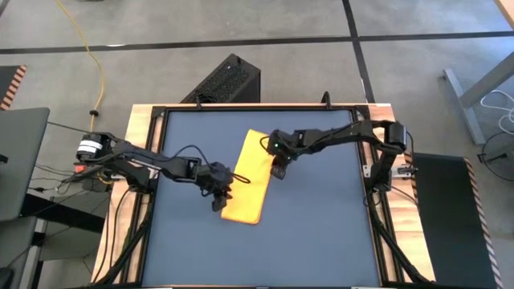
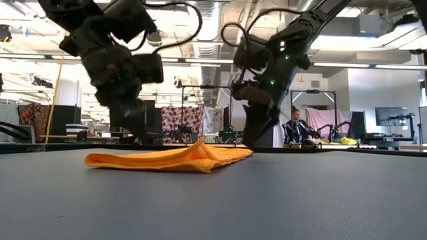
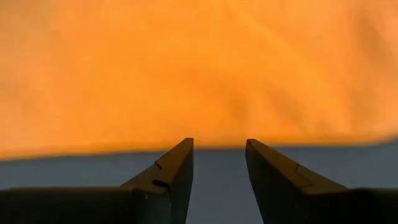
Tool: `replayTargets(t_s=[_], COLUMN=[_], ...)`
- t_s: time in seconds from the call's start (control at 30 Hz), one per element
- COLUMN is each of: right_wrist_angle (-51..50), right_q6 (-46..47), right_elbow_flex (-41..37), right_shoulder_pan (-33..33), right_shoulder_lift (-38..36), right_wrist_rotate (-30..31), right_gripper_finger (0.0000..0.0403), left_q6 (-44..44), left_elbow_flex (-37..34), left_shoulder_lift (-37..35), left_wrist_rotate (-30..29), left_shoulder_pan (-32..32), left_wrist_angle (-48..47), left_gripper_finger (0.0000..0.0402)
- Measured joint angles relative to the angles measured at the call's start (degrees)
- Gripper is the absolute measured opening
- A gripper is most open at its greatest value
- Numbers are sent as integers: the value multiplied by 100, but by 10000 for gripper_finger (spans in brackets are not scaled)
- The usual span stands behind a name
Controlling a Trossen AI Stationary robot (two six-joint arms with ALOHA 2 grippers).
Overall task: Roll towel
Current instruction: Roll the yellow microfiber towel
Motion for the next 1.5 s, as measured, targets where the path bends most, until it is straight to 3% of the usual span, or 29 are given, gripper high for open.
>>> replayTargets(t_s=[0.23,0.4,0.67,0.97,1.1,1.33,1.5], right_wrist_angle=[432,554,879,1152,517,-1325,-1529], right_q6=[296,145,-412,-1147,-1140,-1350,-1265], right_elbow_flex=[2,-43,17,44,472,1232,987], right_shoulder_pan=[526,732,556,90,-89,121,598], right_shoulder_lift=[22,269,701,695,684,655,277], right_wrist_rotate=[14,396,449,660,552,171,136], right_gripper_finger=[175,175,175,175,175,175,175], left_q6=[-198,-494,-675,-368,-180,-84,-83], left_elbow_flex=[-4,-4,-12,-22,-23,-22,-22], left_shoulder_lift=[380,587,600,600,373,-348,-444], left_wrist_rotate=[19,151,443,667,659,113,-92], left_shoulder_pan=[-157,-248,-368,-370,-277,-257,-483], left_wrist_angle=[70,220,370,606,618,788,1157], left_gripper_finger=[142,142,142,142,142,142,142])
